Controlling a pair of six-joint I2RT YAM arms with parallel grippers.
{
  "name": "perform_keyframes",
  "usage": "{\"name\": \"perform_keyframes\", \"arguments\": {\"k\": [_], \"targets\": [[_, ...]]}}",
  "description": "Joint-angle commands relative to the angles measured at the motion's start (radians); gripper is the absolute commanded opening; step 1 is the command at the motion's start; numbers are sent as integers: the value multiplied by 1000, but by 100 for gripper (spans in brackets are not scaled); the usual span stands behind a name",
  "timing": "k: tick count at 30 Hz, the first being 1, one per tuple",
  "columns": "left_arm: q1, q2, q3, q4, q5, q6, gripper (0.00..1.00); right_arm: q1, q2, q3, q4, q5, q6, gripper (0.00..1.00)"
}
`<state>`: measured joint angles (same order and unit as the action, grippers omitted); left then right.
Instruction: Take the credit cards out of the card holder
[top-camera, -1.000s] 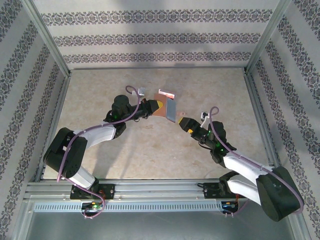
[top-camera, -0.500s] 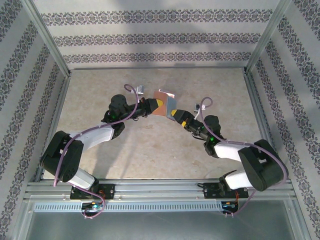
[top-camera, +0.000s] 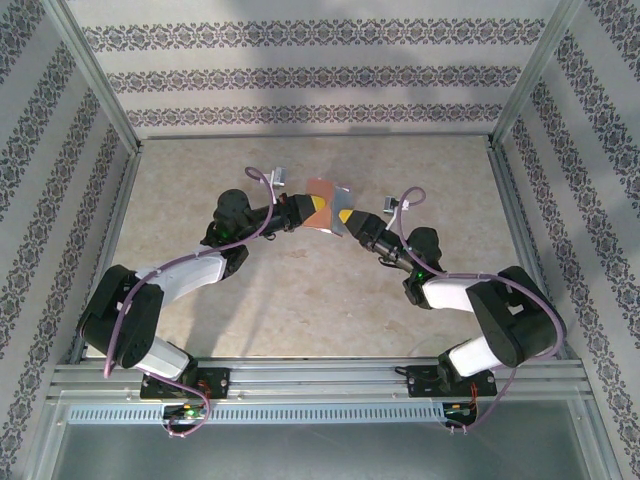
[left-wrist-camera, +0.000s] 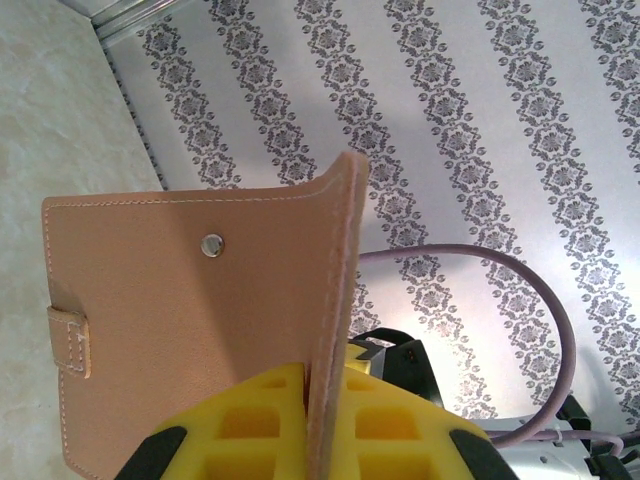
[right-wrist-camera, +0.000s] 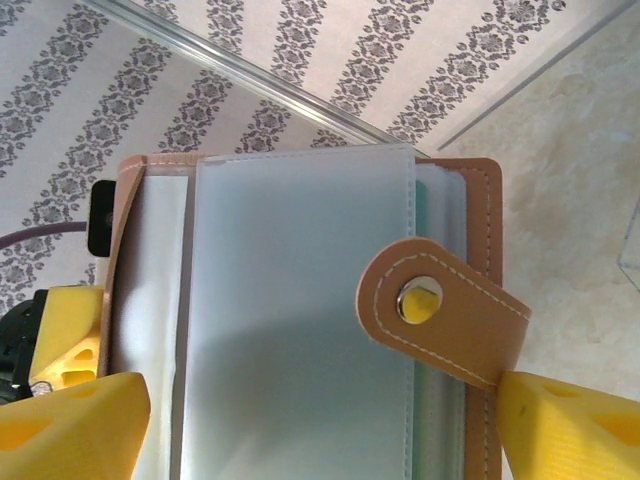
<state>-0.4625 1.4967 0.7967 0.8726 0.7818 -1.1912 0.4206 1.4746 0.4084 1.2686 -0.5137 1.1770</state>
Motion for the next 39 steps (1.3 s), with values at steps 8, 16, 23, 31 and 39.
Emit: {"name": "perform_keyframes", "arguments": {"k": [8, 16, 23, 31, 39], "targets": [[11, -56, 63, 70, 23, -14, 0, -4, -3, -59, 117, 17, 11, 98], [9, -62, 34, 137, 8, -62, 0, 19, -44, -9, 118, -22, 0, 92], [9, -76, 22, 173, 5, -74, 0, 53, -60, 61, 118, -63, 1, 95], [11, -90, -7, 201, -19, -88, 0, 46, -134, 39, 117, -50, 8, 90], [11, -103, -32, 138, -23, -53, 0, 15, -205, 9, 111, -52, 35, 75]]}}
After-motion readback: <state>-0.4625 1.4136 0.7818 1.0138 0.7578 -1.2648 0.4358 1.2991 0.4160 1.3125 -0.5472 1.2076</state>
